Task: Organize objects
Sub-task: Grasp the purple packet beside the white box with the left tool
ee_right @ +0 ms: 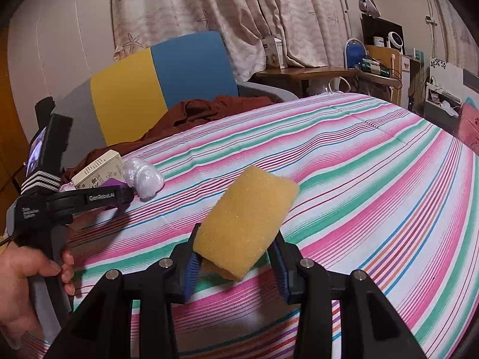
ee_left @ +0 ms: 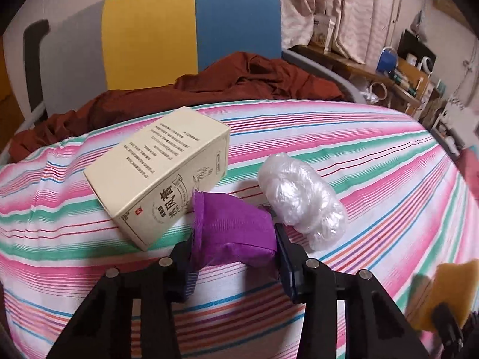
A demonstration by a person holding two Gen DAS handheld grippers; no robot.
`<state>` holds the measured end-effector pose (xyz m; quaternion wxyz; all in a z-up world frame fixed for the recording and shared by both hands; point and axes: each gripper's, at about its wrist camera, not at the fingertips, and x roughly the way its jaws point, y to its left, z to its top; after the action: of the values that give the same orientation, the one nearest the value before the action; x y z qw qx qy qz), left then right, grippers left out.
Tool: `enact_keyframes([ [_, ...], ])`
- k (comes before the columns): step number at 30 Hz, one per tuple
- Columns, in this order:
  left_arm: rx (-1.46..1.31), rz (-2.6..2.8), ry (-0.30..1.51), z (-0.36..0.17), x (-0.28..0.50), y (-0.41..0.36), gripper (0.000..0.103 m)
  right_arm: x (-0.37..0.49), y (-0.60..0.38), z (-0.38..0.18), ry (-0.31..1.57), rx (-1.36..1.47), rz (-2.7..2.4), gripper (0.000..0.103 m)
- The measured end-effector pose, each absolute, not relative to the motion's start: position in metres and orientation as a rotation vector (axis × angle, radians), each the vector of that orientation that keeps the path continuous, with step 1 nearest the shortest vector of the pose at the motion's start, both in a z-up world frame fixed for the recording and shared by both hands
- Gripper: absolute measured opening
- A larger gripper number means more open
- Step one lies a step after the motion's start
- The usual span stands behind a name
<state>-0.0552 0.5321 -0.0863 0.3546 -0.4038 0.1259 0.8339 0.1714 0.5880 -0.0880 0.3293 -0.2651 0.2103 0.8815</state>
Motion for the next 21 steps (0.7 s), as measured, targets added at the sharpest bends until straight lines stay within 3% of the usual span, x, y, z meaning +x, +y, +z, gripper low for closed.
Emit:
enact_keyframes([
  [21,-0.956,2.242,0.077,-0.072,-0.009,0.420,0.044,0.170,0.568,-0.074,0.418,-0.620,2.384,0.041],
])
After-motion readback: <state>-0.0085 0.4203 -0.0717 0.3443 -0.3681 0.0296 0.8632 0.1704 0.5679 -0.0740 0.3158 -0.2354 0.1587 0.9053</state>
